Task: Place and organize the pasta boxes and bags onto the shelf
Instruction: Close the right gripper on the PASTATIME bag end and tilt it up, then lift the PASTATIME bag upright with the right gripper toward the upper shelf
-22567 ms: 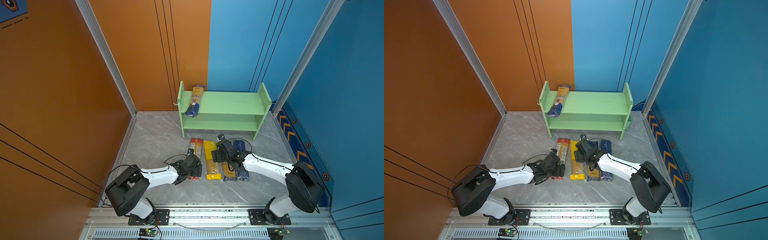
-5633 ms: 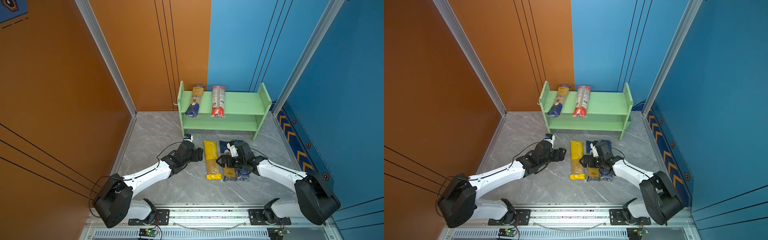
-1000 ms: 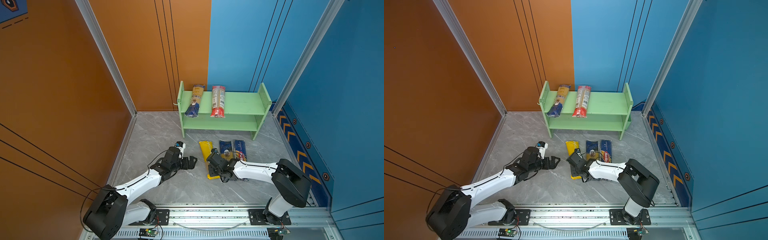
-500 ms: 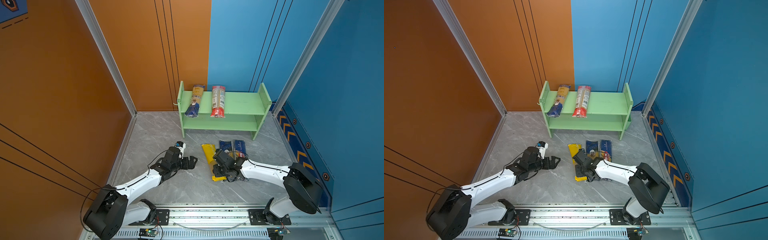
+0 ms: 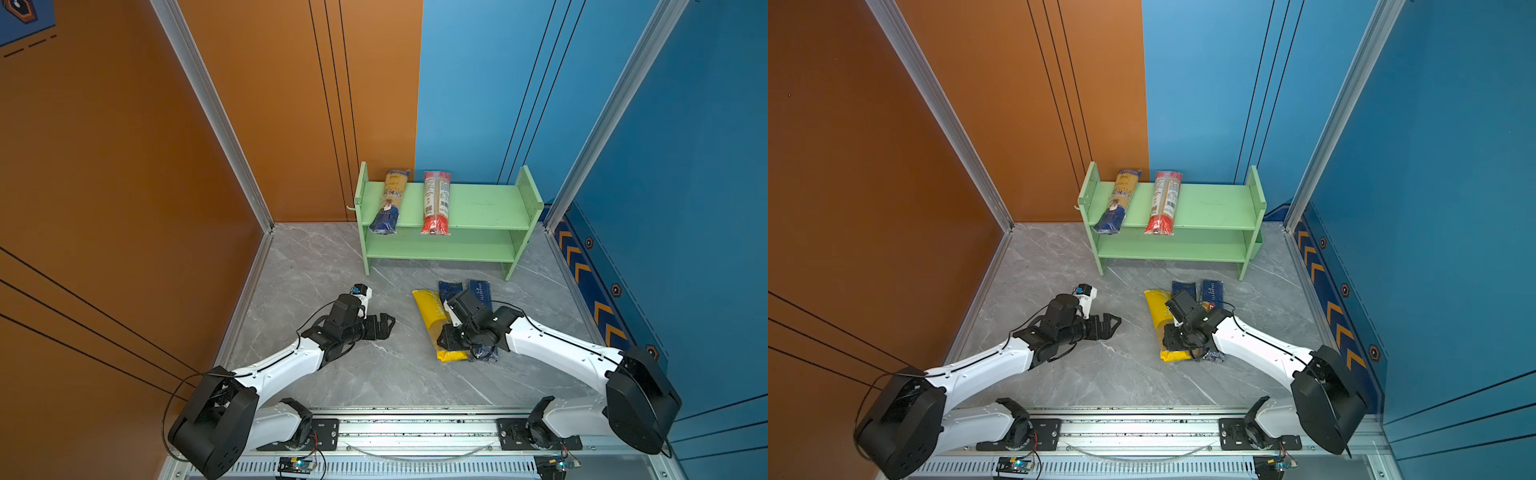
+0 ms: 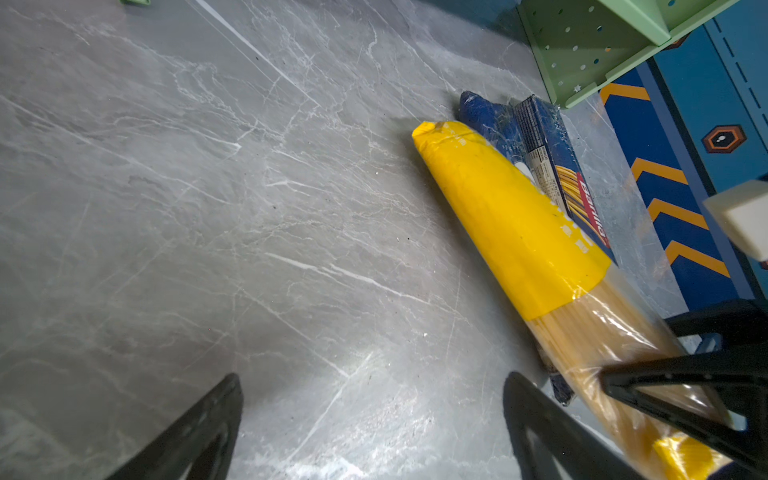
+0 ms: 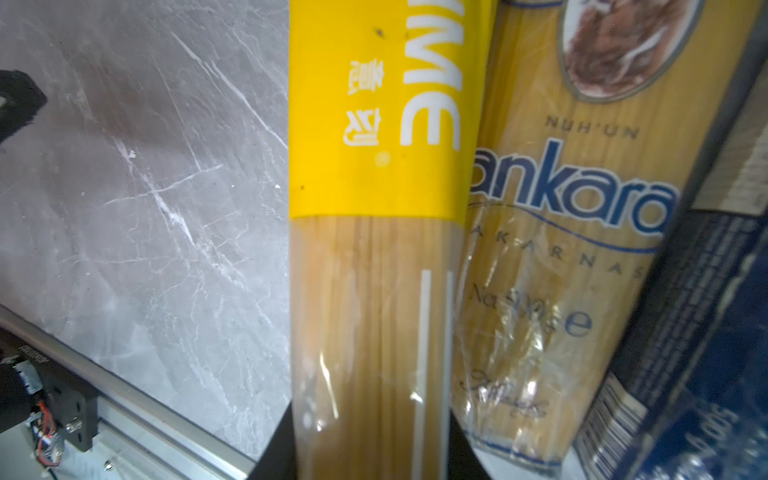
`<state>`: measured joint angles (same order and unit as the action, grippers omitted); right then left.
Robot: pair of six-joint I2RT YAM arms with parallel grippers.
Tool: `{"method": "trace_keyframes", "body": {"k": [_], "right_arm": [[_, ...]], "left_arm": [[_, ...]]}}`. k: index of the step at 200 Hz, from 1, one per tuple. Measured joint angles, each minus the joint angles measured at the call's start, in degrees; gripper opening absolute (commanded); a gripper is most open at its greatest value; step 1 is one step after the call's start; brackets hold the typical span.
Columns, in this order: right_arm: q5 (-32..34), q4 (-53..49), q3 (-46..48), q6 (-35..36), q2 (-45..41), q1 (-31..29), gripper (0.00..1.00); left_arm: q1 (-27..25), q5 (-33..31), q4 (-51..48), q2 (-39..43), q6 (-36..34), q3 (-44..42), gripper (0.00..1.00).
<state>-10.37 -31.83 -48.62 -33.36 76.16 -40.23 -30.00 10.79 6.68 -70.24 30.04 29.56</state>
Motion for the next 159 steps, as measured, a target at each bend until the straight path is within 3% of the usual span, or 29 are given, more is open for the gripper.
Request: {"method": "trace_keyframes", "body": {"k": [42,159], "right_arm": [[-3.2,-3.8,-2.6,1.1,-4.1,4.1,0.00],[-2.9,-22.0,-12.4,4.6,-15.5,12.7,0.00]], "left_arm": [[0.0,0.0,0.1,-0.2,0.0,0.0,0.98],[0.0,0.8,1.3,-2.6,0.0,0.0,0.98]]}}
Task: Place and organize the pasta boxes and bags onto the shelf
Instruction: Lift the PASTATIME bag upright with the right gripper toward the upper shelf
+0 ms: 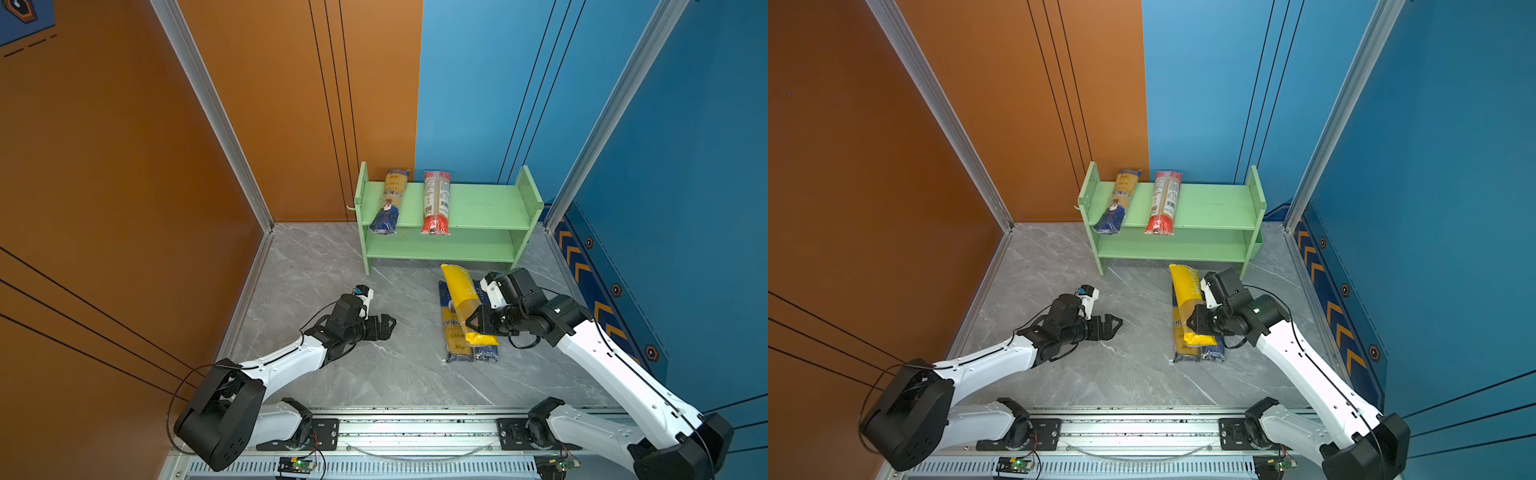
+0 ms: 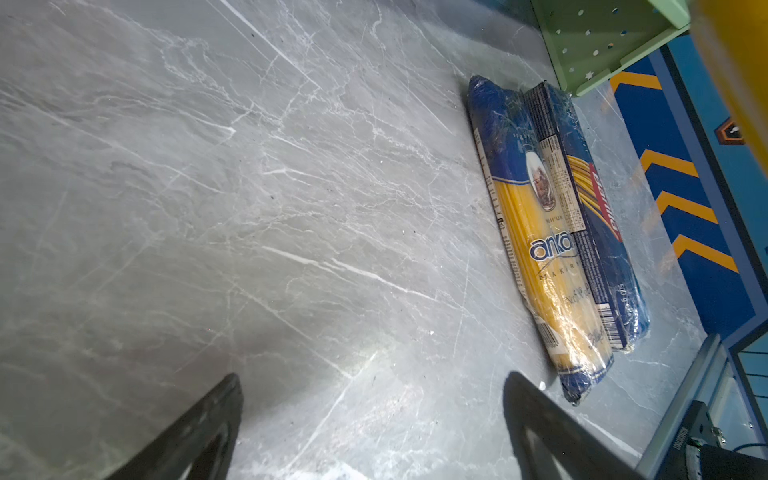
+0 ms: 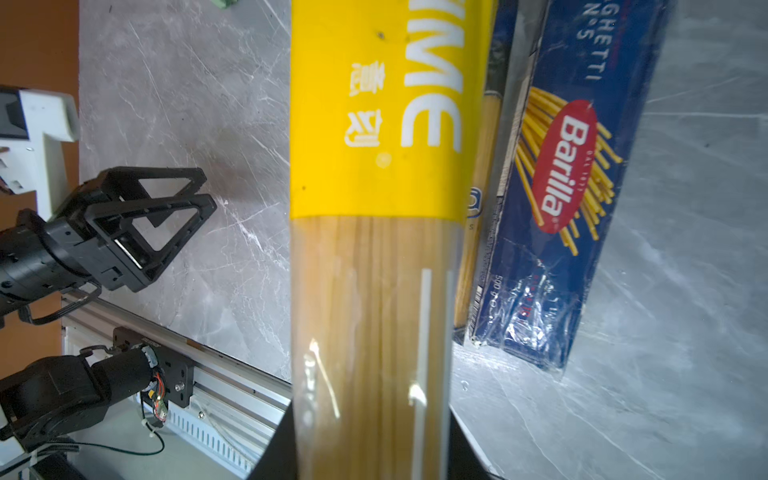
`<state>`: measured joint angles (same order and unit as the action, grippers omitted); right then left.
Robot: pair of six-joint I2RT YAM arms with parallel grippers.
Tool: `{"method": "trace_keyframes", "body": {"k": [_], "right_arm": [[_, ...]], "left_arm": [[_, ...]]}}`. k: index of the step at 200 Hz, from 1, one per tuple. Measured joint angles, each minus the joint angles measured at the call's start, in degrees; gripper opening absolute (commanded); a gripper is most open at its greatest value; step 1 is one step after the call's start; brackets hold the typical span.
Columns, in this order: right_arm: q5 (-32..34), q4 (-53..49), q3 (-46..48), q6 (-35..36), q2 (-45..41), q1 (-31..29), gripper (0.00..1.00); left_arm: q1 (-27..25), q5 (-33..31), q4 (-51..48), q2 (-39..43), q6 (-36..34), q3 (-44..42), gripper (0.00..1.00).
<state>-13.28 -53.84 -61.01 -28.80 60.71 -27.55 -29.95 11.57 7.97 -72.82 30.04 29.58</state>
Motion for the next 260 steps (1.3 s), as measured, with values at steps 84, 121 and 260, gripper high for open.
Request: {"method": "trace_keyframes", "body": {"k": [84,121,260], "right_arm": [[1.8,-13.0,-11.7,3.0,-5.2,5.3,0.00],[2.1,-15.4,-16.4,4.2,-5.0,7.0,0.00],[4.5,-17.4,-36.9,10.8,7.8,14.9,0.00]], "left_arm": [[0.0,0.1,0.5,-0.4,0.0,0.0,0.98],[0.0,0.3,0.7,-0.4,0.0,0.0,0.98],[0.0,0.7,1.3,-0.7,0.0,0.0,0.98]]}}
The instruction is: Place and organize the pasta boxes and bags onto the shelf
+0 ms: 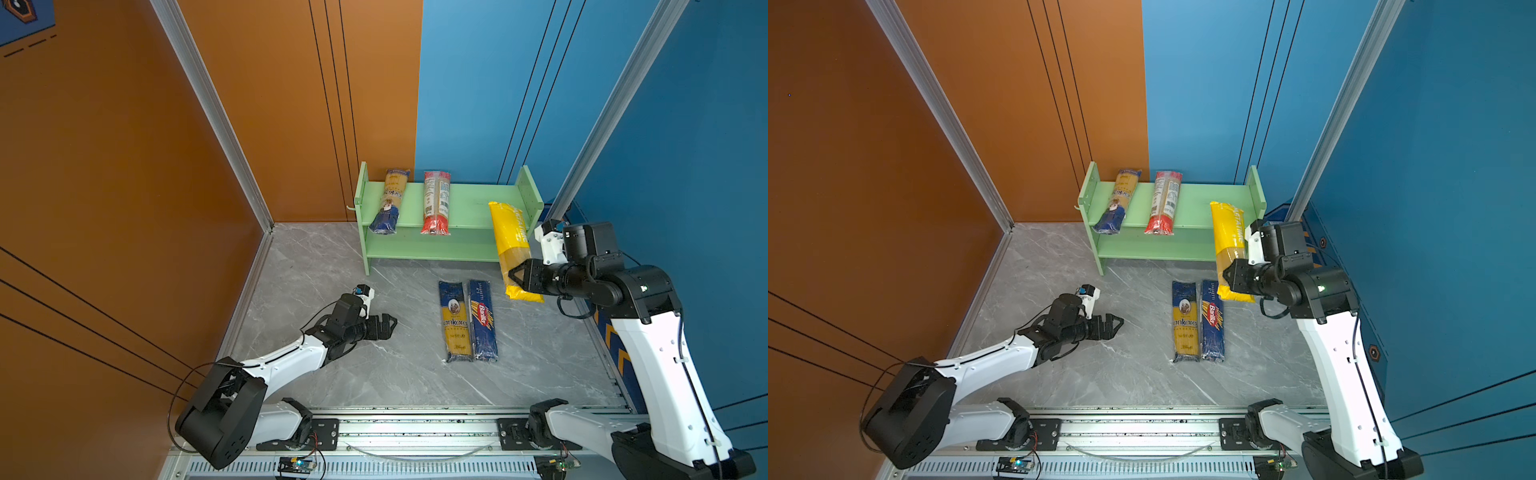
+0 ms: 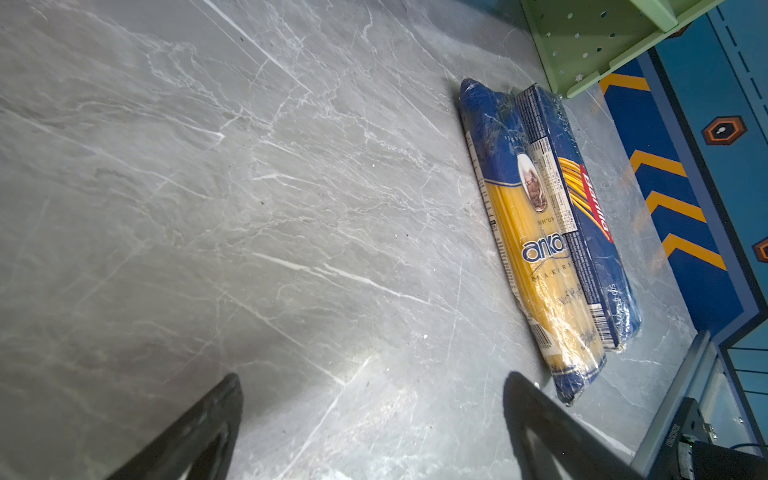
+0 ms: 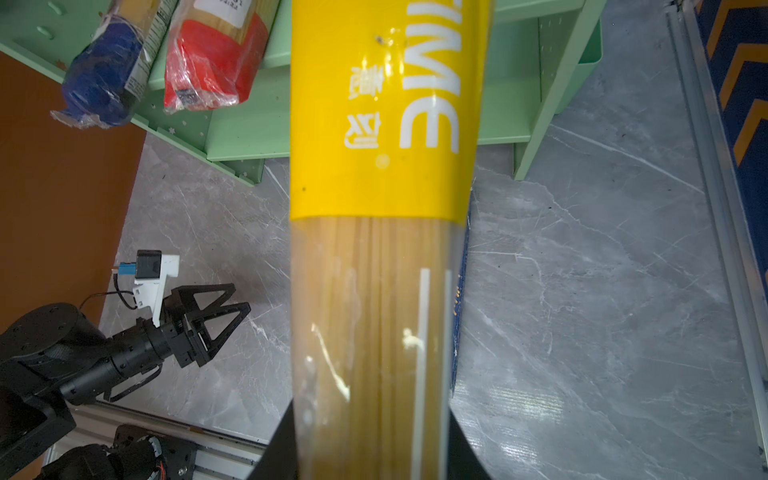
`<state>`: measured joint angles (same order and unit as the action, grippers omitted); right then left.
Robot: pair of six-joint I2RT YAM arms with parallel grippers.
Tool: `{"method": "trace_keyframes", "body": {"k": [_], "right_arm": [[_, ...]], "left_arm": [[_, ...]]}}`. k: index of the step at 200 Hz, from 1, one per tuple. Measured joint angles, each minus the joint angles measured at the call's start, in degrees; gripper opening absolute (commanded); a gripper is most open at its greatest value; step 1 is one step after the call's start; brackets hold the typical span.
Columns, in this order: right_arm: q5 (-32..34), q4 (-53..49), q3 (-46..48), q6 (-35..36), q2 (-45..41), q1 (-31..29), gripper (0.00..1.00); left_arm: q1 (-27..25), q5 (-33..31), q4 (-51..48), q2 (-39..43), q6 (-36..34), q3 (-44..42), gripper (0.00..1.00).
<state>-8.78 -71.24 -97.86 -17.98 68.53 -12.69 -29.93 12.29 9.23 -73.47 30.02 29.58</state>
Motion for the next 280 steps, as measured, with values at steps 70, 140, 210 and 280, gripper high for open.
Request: {"method": "trace_keyframes", "body": {"k": [70,140,210,280], "right_arm": [[-0.2,3.0,-7.3,1.8,8.5,2.9,0.00],[-0.2,11.4,-8.4,2.6,14.4,3.0,0.00],[0.1,21.5,-7.5,4.7,16.9,3.0,0.00],[1.0,28.5,-4.4,7.1,19.1,3.0,0.00]], "left_arm": [[0.0,0.0,0.1,0.0,0.0,0.0,0.98],[0.0,0.0,0.1,0.0,0.0,0.0,0.98],[0.0,0.0,0.1,0.0,0.9,0.0,0.98],[0.0,0.0,0.0,0.0,1.1,0.0,0.98]]}}
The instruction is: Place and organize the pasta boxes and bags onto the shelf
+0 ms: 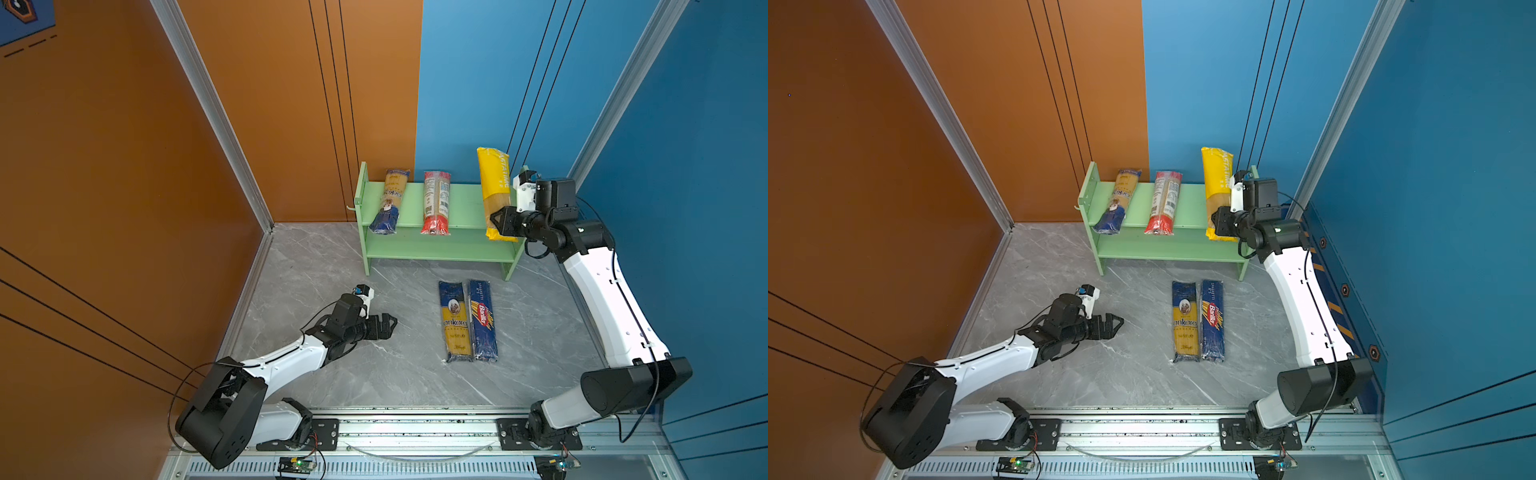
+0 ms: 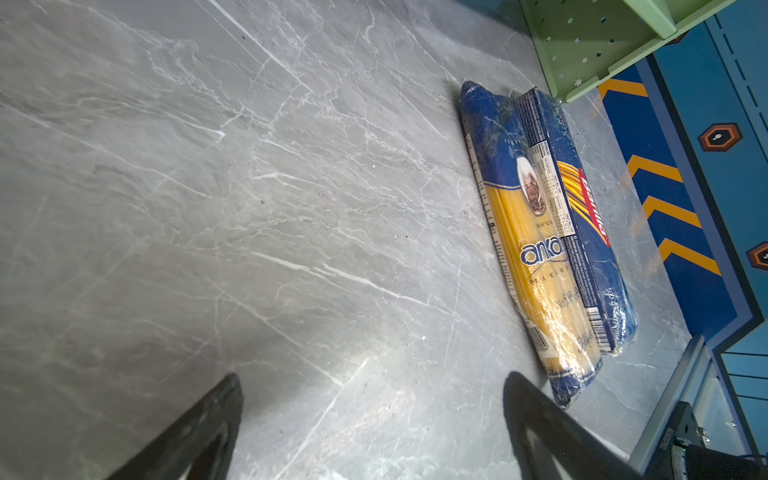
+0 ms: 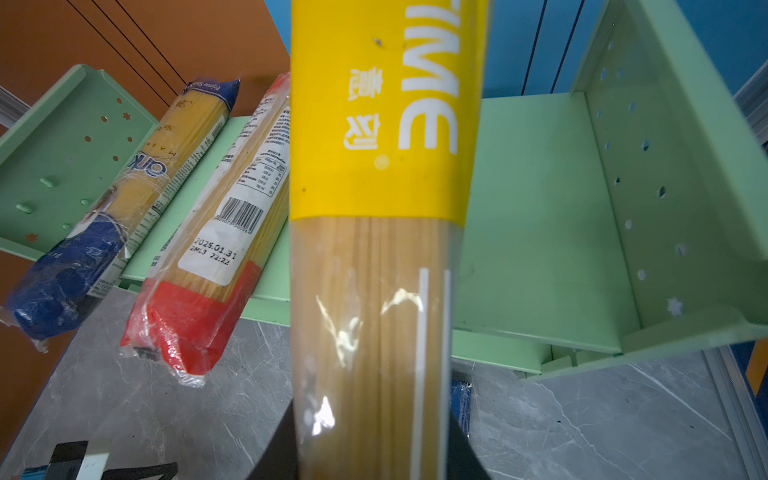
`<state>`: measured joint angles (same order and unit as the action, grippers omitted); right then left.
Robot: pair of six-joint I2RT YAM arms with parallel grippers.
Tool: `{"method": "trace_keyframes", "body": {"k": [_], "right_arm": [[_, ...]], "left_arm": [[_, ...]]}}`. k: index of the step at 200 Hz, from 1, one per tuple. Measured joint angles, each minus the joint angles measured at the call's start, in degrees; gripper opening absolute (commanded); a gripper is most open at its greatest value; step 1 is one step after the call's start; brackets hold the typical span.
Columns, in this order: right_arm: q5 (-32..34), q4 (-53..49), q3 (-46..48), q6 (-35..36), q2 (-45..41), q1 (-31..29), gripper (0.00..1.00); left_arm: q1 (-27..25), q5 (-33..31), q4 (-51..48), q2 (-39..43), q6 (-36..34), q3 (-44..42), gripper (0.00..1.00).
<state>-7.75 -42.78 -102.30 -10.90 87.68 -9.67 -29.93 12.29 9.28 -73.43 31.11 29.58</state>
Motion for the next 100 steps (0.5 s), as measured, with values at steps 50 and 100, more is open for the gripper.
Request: {"method": "trace_keyframes", "body": {"k": [50,100], "right_arm": [[1.0,1.9,0.2,0.2,2.1,0.0,0.00],[1.8,3.4,2.3,0.2,3.6,0.0,0.00]], "left_arm": [[0.0,0.0,0.0,0.8,0.0,0.0,0.98],[0.0,0.0,0.0,1.0,0.0,0.0,0.98]]}}
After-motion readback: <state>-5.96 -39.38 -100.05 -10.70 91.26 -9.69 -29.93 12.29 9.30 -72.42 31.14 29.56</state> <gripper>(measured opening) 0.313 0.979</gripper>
